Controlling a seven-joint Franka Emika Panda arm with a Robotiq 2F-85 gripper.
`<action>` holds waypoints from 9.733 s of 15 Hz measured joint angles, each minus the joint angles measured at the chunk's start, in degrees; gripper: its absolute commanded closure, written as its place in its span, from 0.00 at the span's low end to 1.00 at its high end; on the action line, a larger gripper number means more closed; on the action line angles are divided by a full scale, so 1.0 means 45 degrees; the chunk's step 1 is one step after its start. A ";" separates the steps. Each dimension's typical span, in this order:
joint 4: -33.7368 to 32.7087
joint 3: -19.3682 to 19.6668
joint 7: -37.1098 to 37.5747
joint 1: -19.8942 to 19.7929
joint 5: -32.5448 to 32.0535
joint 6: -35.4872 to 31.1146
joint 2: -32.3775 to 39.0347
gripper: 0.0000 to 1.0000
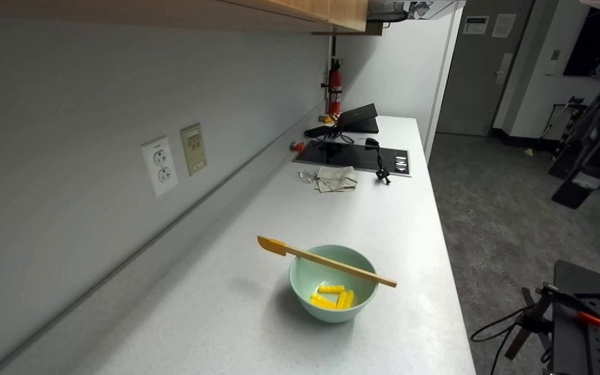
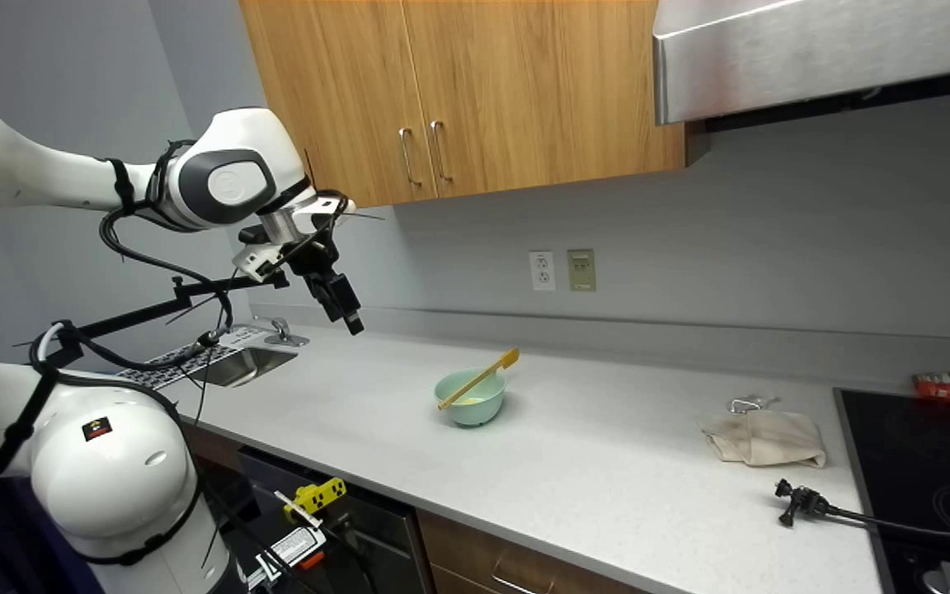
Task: Use the wooden spoon to stir the contents in the blue bowl
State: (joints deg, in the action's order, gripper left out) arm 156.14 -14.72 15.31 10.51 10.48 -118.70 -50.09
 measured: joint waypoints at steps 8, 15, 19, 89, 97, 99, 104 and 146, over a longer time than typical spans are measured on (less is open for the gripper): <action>-0.0900 -0.0296 -0.0788 0.0024 -0.0460 0.0003 0.1734 0.00; -0.2405 -0.0330 -0.2353 0.0207 -0.1599 -0.0332 0.4473 0.00; -0.2924 -0.0189 -0.2823 0.0441 -0.1397 -0.0743 0.5600 0.00; -0.4993 0.0557 -0.1292 -0.0145 -0.5482 -0.5739 1.1819 0.00; -0.5139 0.0560 -0.1393 -0.0041 -0.5481 -0.5919 1.2926 0.00; -0.5140 0.0564 -0.1393 -0.0041 -0.5481 -0.5919 1.2923 0.00; -0.5128 0.0691 -0.1313 -0.0038 -0.5549 -0.5911 1.2960 0.00; -0.5671 0.1516 -0.0849 0.1082 -0.6761 -0.5460 1.3463 0.98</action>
State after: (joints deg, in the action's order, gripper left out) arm 130.63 -7.89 11.49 15.38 -19.95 -143.27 10.50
